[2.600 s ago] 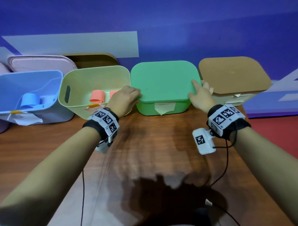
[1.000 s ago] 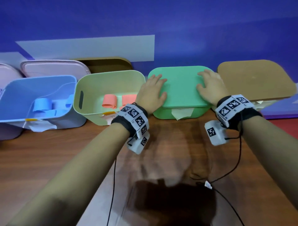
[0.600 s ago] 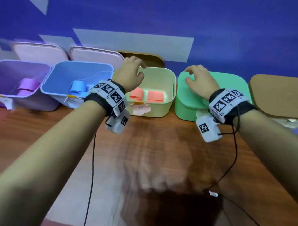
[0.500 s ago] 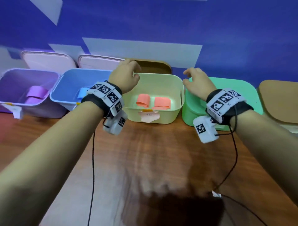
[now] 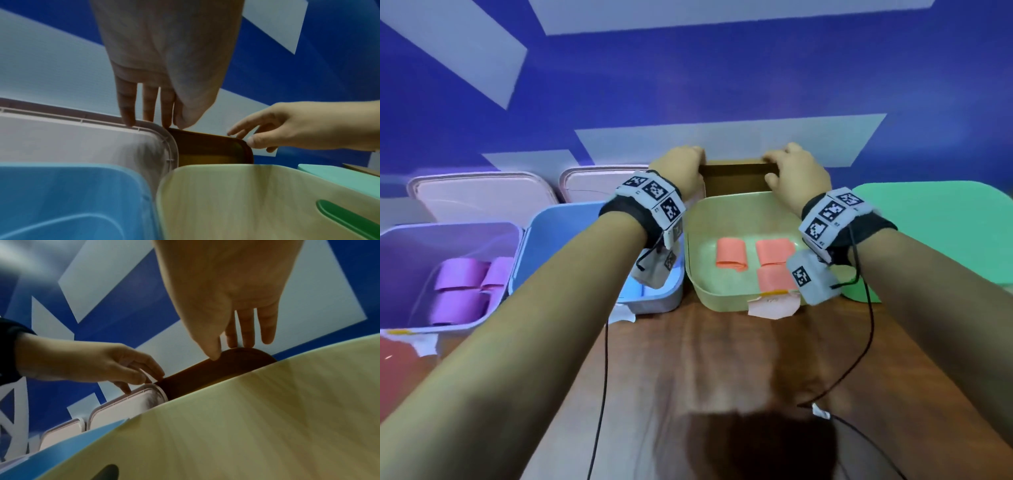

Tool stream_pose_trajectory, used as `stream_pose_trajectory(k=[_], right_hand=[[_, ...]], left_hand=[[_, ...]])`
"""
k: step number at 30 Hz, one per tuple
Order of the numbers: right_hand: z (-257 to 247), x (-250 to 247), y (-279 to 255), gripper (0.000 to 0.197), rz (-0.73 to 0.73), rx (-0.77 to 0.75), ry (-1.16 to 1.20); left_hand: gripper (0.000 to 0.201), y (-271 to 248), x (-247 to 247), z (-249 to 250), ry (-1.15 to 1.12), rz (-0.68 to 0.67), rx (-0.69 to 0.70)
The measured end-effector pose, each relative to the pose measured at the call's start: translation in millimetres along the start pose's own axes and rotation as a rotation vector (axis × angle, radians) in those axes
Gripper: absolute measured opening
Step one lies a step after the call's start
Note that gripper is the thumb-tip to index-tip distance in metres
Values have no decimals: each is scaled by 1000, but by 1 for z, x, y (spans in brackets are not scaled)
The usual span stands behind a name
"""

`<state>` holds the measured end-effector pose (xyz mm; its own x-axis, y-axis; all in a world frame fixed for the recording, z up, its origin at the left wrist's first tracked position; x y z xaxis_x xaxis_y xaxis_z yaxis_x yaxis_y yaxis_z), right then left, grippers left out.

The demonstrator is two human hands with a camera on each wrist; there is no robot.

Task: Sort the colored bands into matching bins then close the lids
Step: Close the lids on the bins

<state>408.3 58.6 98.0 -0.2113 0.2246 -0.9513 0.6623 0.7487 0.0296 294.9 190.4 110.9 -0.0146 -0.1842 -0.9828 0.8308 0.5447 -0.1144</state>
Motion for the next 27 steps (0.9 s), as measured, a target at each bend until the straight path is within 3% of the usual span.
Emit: stream_pose_trajectory(k=[7, 10, 19, 22, 27], right_hand=[[-5, -4, 16, 24, -5, -80, -258], [0, -19, 14, 25, 59, -76, -193], [21, -109, -30, 23, 395, -42, 76], [26, -127, -47, 20, 488, -54, 183], [28, -127, -79, 20, 568, -153, 274]], left_hand=[[29, 14, 0, -3, 8, 76, 50], [26, 11, -4, -3, -13, 122, 76], [22, -22, -65, 17, -379, 489, 132], [20, -37, -82, 23, -520, 498, 160], [20, -75, -85, 30, -474, 497, 264]])
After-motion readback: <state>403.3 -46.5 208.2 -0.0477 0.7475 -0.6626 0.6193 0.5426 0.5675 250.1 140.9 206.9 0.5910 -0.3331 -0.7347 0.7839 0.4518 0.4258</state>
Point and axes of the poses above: each hand's wrist, its own y-axis towards the middle knuckle, its own x-axis out of the palm, z = x × y, the point moved 6 cm from there along y, towards the middle knuckle, and after that the axes turned 1 degree about y, right-handed, at the moved point
